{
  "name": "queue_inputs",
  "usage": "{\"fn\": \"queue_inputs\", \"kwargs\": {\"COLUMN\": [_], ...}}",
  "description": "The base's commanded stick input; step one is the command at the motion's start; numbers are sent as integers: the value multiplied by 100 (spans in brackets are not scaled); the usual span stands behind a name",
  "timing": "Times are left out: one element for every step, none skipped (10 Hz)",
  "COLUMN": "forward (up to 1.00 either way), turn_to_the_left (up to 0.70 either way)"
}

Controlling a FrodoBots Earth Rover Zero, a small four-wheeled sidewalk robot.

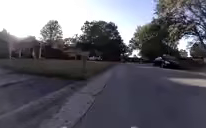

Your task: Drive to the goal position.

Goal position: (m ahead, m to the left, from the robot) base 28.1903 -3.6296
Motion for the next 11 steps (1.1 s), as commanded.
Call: {"fn": "queue_inputs", "kwargs": {"forward": [100, 100, 100, 100, 100, 100, 100, 100, 100, 100, 100], "turn_to_the_left": [-40, -40, -40, -40, -40, -40, -30, -14, 0, 0, 0]}}
